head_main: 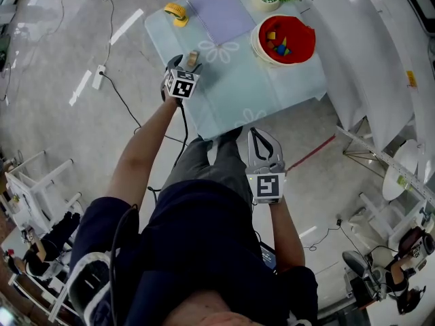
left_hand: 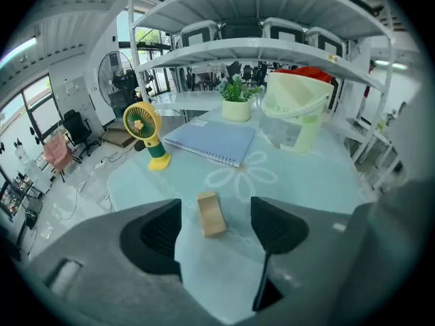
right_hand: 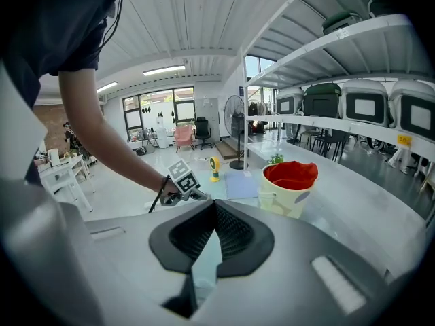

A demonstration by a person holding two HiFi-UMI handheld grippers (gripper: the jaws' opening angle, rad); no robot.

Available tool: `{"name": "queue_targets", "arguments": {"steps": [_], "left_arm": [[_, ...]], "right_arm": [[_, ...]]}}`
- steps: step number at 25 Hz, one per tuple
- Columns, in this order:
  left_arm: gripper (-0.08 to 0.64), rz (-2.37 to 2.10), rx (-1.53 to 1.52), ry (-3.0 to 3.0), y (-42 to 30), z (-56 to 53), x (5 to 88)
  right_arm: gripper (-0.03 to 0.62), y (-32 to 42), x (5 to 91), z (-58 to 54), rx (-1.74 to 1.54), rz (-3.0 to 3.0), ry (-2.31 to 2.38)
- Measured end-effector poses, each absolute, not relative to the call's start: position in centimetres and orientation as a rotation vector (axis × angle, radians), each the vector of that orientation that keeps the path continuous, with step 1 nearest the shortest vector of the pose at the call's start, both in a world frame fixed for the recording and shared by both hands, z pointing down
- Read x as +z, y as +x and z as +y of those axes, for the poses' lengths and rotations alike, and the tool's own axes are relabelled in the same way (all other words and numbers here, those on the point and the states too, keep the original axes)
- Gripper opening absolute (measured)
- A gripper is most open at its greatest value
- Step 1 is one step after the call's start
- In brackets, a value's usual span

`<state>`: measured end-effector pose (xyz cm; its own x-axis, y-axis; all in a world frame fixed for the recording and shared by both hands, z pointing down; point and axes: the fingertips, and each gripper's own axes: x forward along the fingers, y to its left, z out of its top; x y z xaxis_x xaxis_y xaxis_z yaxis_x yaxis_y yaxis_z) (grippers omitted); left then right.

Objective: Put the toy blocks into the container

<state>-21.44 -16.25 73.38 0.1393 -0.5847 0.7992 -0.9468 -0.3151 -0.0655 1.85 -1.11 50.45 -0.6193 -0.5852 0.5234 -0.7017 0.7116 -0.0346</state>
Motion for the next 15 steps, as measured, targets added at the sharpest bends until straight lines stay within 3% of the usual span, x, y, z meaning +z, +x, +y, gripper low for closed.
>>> {"name": "queue_targets", "arguments": {"steps": [15], "left_arm": [[0.281,-1.445,1.042,1.834,-22.2,-16.0,77.4]], "right_arm": [[-0.002,1.5,51.4,-0.9,0.365,-2.411,0.985]]}}
